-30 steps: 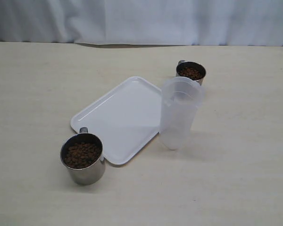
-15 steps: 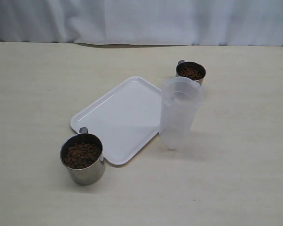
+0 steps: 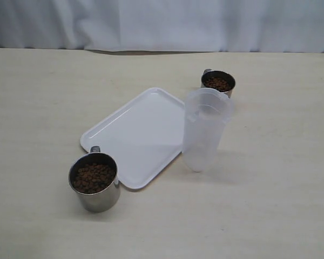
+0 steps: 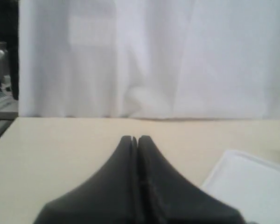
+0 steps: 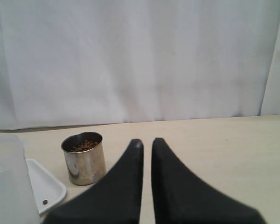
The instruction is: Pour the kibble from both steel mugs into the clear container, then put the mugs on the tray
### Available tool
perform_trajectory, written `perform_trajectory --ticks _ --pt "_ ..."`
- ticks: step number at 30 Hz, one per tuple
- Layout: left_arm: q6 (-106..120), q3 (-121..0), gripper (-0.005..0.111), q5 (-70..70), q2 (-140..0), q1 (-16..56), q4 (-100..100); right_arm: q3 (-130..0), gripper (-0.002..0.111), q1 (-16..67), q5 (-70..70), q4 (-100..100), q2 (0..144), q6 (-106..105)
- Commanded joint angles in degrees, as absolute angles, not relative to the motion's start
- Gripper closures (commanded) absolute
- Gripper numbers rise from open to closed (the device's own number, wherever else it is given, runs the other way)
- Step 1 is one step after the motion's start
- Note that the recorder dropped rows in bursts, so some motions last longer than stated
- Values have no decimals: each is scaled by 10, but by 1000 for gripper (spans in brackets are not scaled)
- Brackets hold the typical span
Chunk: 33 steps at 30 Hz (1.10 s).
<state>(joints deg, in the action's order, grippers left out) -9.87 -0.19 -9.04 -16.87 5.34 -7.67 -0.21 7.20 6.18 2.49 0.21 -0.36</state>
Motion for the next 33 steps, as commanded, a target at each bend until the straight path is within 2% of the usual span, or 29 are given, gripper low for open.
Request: perform_trajectory --ticks 1,16,24,33 --pt "-98 0 107 -153 -279 80 -132 0 103 68 62 28 0 -5" --pt "-110 0 107 -277 -544 80 -156 0 103 68 62 28 0 -5" --pt "-110 -3 107 -289 -690 80 -154 0 103 68 62 28 0 -5" --pt "-106 -8 107 -338 -763 40 -188 0 103 68 62 28 0 -5"
